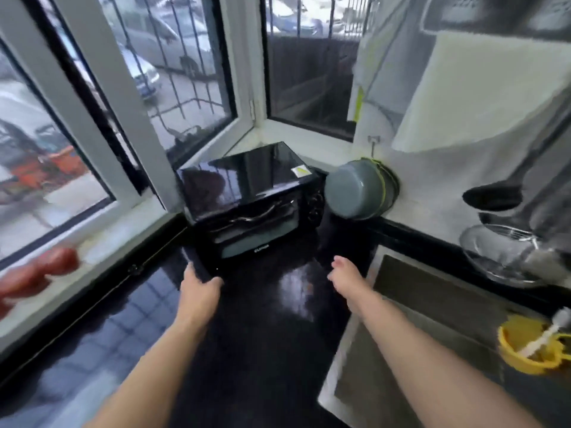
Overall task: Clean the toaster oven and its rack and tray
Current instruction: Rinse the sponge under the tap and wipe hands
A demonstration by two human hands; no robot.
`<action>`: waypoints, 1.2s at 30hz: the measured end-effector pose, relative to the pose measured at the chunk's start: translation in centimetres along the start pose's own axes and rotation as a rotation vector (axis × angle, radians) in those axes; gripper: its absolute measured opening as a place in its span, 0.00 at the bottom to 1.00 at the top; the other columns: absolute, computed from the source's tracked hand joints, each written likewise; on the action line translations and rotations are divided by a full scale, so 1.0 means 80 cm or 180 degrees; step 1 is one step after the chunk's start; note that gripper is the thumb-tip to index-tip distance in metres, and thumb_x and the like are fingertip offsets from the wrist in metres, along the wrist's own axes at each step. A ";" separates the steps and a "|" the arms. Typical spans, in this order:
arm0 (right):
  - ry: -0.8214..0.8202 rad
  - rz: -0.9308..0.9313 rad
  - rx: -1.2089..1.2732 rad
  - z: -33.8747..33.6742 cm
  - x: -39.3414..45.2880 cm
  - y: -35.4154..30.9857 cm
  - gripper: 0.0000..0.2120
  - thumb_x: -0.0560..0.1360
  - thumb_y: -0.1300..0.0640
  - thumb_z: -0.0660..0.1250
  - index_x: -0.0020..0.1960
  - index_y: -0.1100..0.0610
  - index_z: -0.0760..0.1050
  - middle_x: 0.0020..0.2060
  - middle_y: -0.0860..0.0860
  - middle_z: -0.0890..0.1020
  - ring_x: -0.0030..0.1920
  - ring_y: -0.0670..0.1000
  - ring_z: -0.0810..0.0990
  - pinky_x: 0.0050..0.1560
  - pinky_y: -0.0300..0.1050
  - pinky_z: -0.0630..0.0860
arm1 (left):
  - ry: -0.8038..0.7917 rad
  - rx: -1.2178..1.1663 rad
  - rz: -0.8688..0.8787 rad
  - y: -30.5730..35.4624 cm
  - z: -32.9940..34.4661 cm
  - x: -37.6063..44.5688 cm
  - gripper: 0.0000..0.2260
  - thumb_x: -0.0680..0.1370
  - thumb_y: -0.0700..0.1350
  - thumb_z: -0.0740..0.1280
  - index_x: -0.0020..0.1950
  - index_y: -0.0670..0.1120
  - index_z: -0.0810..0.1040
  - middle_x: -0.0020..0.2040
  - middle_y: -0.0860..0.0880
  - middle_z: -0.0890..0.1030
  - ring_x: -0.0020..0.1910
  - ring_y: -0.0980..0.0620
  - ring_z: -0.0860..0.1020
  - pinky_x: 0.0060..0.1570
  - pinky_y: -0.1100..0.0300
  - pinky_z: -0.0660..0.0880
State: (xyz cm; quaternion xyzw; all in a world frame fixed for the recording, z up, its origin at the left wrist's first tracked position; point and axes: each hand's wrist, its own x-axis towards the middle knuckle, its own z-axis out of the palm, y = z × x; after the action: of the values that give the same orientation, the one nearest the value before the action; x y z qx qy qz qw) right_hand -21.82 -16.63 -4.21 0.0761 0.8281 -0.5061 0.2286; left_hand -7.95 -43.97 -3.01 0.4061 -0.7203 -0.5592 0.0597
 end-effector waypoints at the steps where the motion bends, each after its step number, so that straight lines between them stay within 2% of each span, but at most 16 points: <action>1: -0.0040 0.0129 0.0269 0.011 0.034 -0.013 0.25 0.82 0.63 0.54 0.78 0.55 0.60 0.72 0.52 0.68 0.69 0.55 0.70 0.67 0.47 0.67 | -0.0045 -0.0026 0.0018 -0.001 -0.004 0.034 0.43 0.65 0.50 0.70 0.80 0.52 0.60 0.74 0.42 0.73 0.68 0.39 0.76 0.65 0.42 0.77; 3: -0.0072 0.0239 0.0696 0.028 0.095 -0.032 0.32 0.79 0.67 0.56 0.81 0.52 0.54 0.76 0.51 0.64 0.73 0.55 0.66 0.72 0.51 0.65 | -0.0114 -0.0063 0.0063 0.013 -0.003 0.072 0.43 0.68 0.42 0.71 0.81 0.50 0.57 0.76 0.42 0.71 0.68 0.42 0.76 0.55 0.54 0.79; 5: -0.0070 0.0143 0.0919 0.044 0.137 -0.045 0.41 0.70 0.70 0.57 0.80 0.47 0.56 0.74 0.48 0.68 0.70 0.54 0.69 0.66 0.50 0.71 | -0.0203 -0.0156 0.0090 0.024 0.002 0.095 0.44 0.74 0.33 0.69 0.84 0.50 0.50 0.80 0.46 0.65 0.74 0.45 0.70 0.59 0.58 0.74; 7: -0.0041 -0.0047 0.1109 0.060 0.161 -0.058 0.46 0.66 0.75 0.54 0.78 0.43 0.58 0.70 0.46 0.73 0.66 0.53 0.73 0.52 0.44 0.74 | -0.0260 -0.0304 0.0076 0.021 0.008 0.111 0.46 0.76 0.31 0.68 0.85 0.53 0.45 0.81 0.50 0.62 0.77 0.47 0.67 0.69 0.56 0.70; 8: 0.0001 -0.0113 0.1204 0.067 0.169 -0.060 0.48 0.65 0.76 0.53 0.79 0.42 0.57 0.71 0.46 0.73 0.67 0.53 0.73 0.49 0.43 0.74 | -0.0254 -0.0353 0.0061 0.019 0.010 0.115 0.46 0.76 0.31 0.68 0.85 0.53 0.45 0.81 0.51 0.62 0.76 0.48 0.67 0.68 0.56 0.69; 10: 0.0074 -0.0146 0.1358 0.077 0.172 -0.065 0.51 0.64 0.78 0.52 0.80 0.41 0.53 0.74 0.46 0.68 0.71 0.53 0.70 0.54 0.46 0.77 | -0.0242 -0.0487 0.0018 0.020 0.012 0.114 0.45 0.76 0.30 0.66 0.85 0.54 0.45 0.81 0.54 0.62 0.73 0.51 0.69 0.61 0.61 0.71; 12: 0.0130 -0.0099 0.1414 0.080 0.171 -0.067 0.51 0.64 0.78 0.53 0.80 0.41 0.50 0.76 0.44 0.65 0.72 0.53 0.67 0.57 0.48 0.76 | -0.0257 -0.0625 -0.0054 0.018 0.014 0.112 0.46 0.73 0.32 0.65 0.84 0.57 0.48 0.80 0.57 0.64 0.71 0.51 0.72 0.58 0.60 0.74; 14: 0.0095 -0.0023 0.1421 0.077 0.167 -0.079 0.51 0.66 0.76 0.54 0.80 0.41 0.48 0.76 0.41 0.64 0.72 0.51 0.66 0.54 0.45 0.72 | -0.0204 -0.0705 -0.0057 0.014 0.012 0.115 0.47 0.67 0.36 0.65 0.82 0.62 0.54 0.79 0.55 0.67 0.71 0.48 0.73 0.64 0.52 0.77; 16: 0.0123 -0.0041 0.1463 0.072 0.174 -0.086 0.50 0.67 0.76 0.54 0.80 0.40 0.49 0.72 0.39 0.65 0.67 0.48 0.68 0.52 0.44 0.70 | -0.0273 -0.0695 0.0069 0.010 0.010 0.127 0.45 0.64 0.39 0.64 0.78 0.65 0.58 0.77 0.53 0.70 0.68 0.47 0.76 0.63 0.46 0.79; 19: 0.0221 -0.0154 0.1446 0.077 0.184 -0.082 0.50 0.64 0.77 0.53 0.78 0.39 0.54 0.67 0.45 0.73 0.63 0.52 0.74 0.48 0.45 0.75 | -0.0312 -0.0660 0.0171 0.013 0.007 0.126 0.45 0.63 0.39 0.64 0.78 0.64 0.58 0.74 0.52 0.74 0.61 0.47 0.80 0.58 0.47 0.82; 22: 0.0222 -0.0155 0.1399 0.087 0.164 -0.064 0.50 0.63 0.76 0.52 0.77 0.39 0.56 0.62 0.45 0.76 0.61 0.52 0.75 0.53 0.47 0.76 | -0.0198 -0.0668 0.0080 0.009 -0.001 0.109 0.46 0.62 0.39 0.64 0.78 0.63 0.59 0.69 0.49 0.78 0.57 0.46 0.81 0.55 0.48 0.82; 24: 0.0141 -0.0072 0.1288 0.084 0.141 -0.051 0.50 0.63 0.76 0.52 0.76 0.37 0.56 0.65 0.46 0.75 0.64 0.53 0.73 0.57 0.49 0.76 | -0.0194 -0.0557 0.0043 0.006 -0.014 0.081 0.46 0.63 0.39 0.64 0.79 0.64 0.59 0.68 0.51 0.79 0.57 0.48 0.80 0.58 0.47 0.80; 29: -0.0008 0.0410 0.1044 0.058 0.060 -0.034 0.46 0.69 0.74 0.54 0.76 0.36 0.54 0.64 0.47 0.74 0.62 0.53 0.72 0.53 0.50 0.74 | -0.0235 -0.0584 -0.0094 -0.025 -0.025 -0.017 0.48 0.65 0.33 0.64 0.79 0.67 0.56 0.74 0.56 0.74 0.68 0.52 0.75 0.67 0.49 0.75; 32: -0.0064 0.0637 0.0890 0.037 0.034 -0.030 0.46 0.73 0.73 0.55 0.78 0.35 0.48 0.66 0.47 0.73 0.62 0.53 0.72 0.60 0.54 0.72 | -0.0264 -0.0519 -0.0180 -0.033 -0.014 -0.079 0.47 0.71 0.30 0.63 0.81 0.65 0.52 0.78 0.57 0.69 0.69 0.53 0.73 0.59 0.58 0.74; 34: -0.0104 0.0717 0.0799 0.024 0.028 -0.033 0.47 0.73 0.72 0.56 0.78 0.33 0.46 0.68 0.48 0.73 0.63 0.54 0.74 0.55 0.52 0.73 | -0.0333 -0.0459 -0.0266 -0.026 -0.006 -0.113 0.47 0.74 0.30 0.63 0.83 0.62 0.46 0.80 0.57 0.65 0.72 0.52 0.70 0.59 0.62 0.70; 36: -0.0175 0.0709 0.0657 0.010 0.024 -0.033 0.47 0.72 0.69 0.58 0.77 0.31 0.45 0.67 0.49 0.76 0.60 0.53 0.76 0.53 0.50 0.72 | -0.0405 -0.0392 -0.0332 -0.031 -0.001 -0.121 0.47 0.75 0.31 0.62 0.84 0.60 0.43 0.81 0.57 0.62 0.72 0.52 0.70 0.57 0.63 0.72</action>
State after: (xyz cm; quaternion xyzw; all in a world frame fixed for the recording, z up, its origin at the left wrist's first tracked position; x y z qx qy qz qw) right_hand -24.23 -18.81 -3.32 0.1767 0.7515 -0.5619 0.2970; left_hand -0.24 -37.84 -1.53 0.4022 -0.6648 -0.6294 0.0094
